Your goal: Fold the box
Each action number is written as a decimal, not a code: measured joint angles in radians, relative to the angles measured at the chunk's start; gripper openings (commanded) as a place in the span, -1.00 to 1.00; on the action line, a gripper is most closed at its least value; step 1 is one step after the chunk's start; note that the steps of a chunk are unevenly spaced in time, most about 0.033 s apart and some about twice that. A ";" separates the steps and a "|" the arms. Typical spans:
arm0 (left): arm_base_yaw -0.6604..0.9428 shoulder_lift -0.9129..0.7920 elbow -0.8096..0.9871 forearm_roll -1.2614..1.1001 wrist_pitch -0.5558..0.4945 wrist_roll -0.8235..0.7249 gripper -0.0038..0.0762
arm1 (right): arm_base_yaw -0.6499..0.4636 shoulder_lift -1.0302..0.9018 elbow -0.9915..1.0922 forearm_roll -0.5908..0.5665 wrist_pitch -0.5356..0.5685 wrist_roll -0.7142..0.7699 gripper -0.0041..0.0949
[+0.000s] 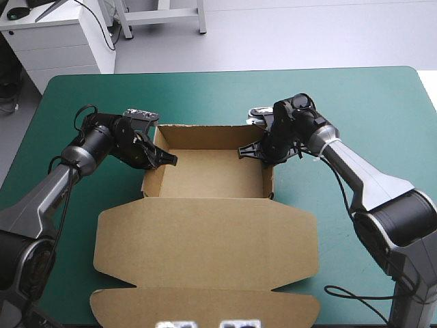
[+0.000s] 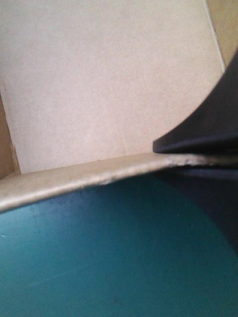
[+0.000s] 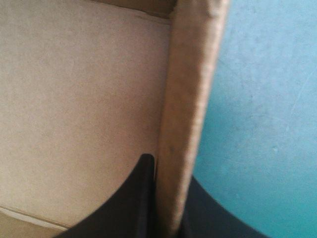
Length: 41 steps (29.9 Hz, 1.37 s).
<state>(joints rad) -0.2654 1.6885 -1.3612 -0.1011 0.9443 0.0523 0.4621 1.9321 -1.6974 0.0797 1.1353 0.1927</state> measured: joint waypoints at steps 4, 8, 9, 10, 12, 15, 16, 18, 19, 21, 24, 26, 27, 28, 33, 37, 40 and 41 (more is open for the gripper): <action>-0.004 0.004 0.001 0.000 -0.020 0.028 -0.43 | 0.009 0.000 0.000 -0.053 0.026 -0.001 -0.12; -0.007 0.010 0.001 0.004 -0.015 0.042 0.01 | 0.009 0.000 0.002 -0.080 0.038 0.026 0.02; -0.007 0.011 0.001 0.007 -0.014 0.042 0.12 | 0.009 0.001 0.002 -0.085 0.040 0.032 0.02; -0.007 0.011 0.001 0.008 -0.010 0.042 0.21 | 0.009 0.001 0.002 -0.088 0.044 0.036 0.02; -0.007 0.011 0.001 0.009 -0.008 0.042 0.31 | 0.009 0.002 0.002 -0.093 0.051 0.041 0.02; -0.007 0.011 -0.005 0.011 -0.002 0.042 0.33 | 0.009 0.005 0.002 -0.093 0.058 0.041 0.02; -0.007 0.011 -0.009 0.011 0.001 0.042 0.33 | 0.009 0.006 -0.002 -0.093 0.061 0.041 0.02; -0.007 0.011 -0.025 0.011 0.010 0.042 0.33 | 0.009 0.011 -0.019 -0.093 0.076 0.041 0.02; -0.007 0.011 -0.032 0.011 0.014 0.043 0.33 | 0.009 0.013 -0.032 -0.093 0.083 0.041 0.02; -0.007 0.011 -0.051 0.011 0.025 0.047 0.33 | 0.009 0.014 -0.067 -0.094 0.090 0.041 0.02; -0.007 0.011 -0.085 0.011 0.062 0.053 0.33 | 0.009 0.014 -0.119 -0.098 0.093 0.041 0.02; -0.007 0.011 -0.119 0.011 0.101 0.057 0.33 | 0.008 0.014 -0.150 -0.097 0.096 0.041 0.02; -0.007 0.011 -0.136 0.011 0.118 0.057 0.33 | 0.008 0.014 -0.162 -0.097 0.097 0.041 0.02; -0.007 0.011 -0.154 0.012 0.137 0.057 0.33 | 0.008 0.013 -0.175 -0.097 0.099 0.041 0.02; -0.007 0.011 -0.311 0.065 0.270 0.058 0.32 | 0.008 -0.021 -0.214 -0.104 0.103 0.029 0.02; -0.007 -0.013 -0.410 0.121 0.291 0.049 0.02 | 0.008 -0.075 -0.222 -0.121 0.106 0.028 0.02; -0.007 -0.076 -0.428 0.130 0.297 0.045 -0.50 | 0.008 -0.118 -0.222 -0.124 0.109 0.042 0.02; -0.007 -0.106 -0.430 0.131 0.300 0.044 -0.66 | 0.008 -0.132 -0.222 -0.124 0.110 0.049 0.02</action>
<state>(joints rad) -0.2728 1.5823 -1.7916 0.0302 1.2439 0.0960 0.4704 1.7997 -1.9193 -0.0441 1.2456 0.2416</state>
